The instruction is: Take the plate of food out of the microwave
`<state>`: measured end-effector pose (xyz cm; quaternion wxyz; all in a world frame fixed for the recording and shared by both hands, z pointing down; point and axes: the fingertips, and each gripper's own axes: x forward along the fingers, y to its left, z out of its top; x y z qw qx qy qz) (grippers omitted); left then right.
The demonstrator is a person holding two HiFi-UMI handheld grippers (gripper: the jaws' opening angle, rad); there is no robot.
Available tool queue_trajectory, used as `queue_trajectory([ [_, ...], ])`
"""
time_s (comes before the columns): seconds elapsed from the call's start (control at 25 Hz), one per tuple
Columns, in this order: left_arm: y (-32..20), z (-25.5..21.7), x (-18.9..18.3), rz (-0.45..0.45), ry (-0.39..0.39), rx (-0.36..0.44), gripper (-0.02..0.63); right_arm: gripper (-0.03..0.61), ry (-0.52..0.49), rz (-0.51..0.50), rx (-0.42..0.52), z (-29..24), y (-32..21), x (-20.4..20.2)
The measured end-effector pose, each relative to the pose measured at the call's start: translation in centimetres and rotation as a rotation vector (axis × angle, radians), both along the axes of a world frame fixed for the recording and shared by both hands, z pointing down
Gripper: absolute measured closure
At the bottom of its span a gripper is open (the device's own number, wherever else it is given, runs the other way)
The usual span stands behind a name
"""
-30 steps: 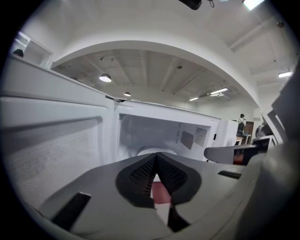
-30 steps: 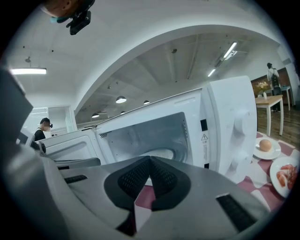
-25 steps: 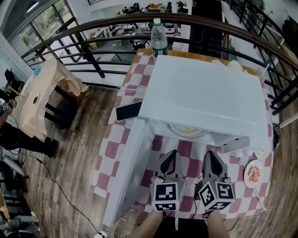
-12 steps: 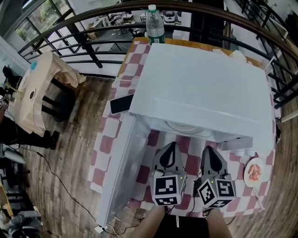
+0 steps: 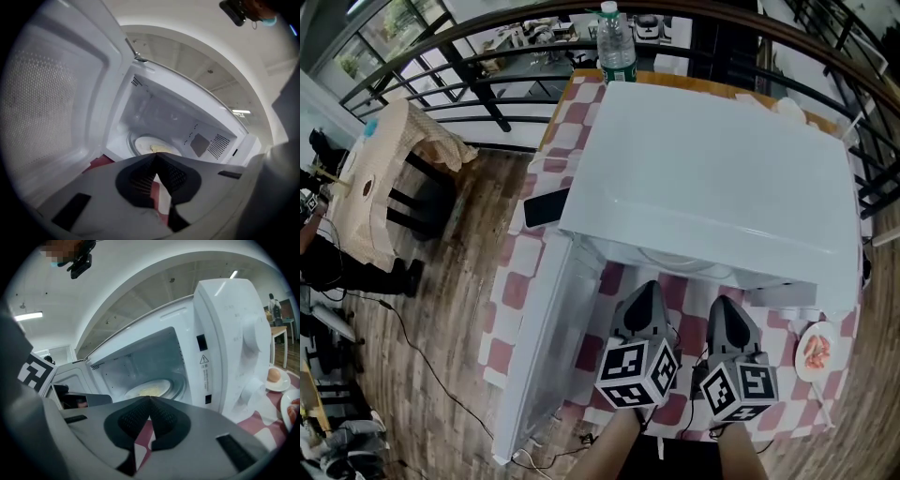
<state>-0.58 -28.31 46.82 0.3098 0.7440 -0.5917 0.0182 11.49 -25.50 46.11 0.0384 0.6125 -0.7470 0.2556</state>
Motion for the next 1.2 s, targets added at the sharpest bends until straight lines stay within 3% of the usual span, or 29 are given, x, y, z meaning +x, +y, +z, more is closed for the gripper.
queue_trajectory([
  [0.28,-1.1,0.9,0.5,-0.060,0.191,-0.088,0.606,0.583,-0.003,0.011,-0.012,0.1,0.1,0.7],
  [0.48,-1.6,1.8,0.9,-0.067,0.265,-0.142,0.609,0.583,-0.014,0.019,-0.021,0.3,0.1,1.0],
  [0.72,-2.3,2.5,1.2,-0.158,0.523,-0.207,0.603,0.583,-0.022,0.021,-0.027,0.5,0.3,1.0],
  [1.04,-2.9,4.2,1.0,-0.327,0.789,-0.343,0.574,0.583,-0.020,0.020,-0.028,0.4,0.4,1.0],
  [1.2,-3.1,4.6,0.7,-0.368,0.813,-0.354,0.545,0.583,-0.025,0.023,-0.033,0.5,0.4,1.2],
])
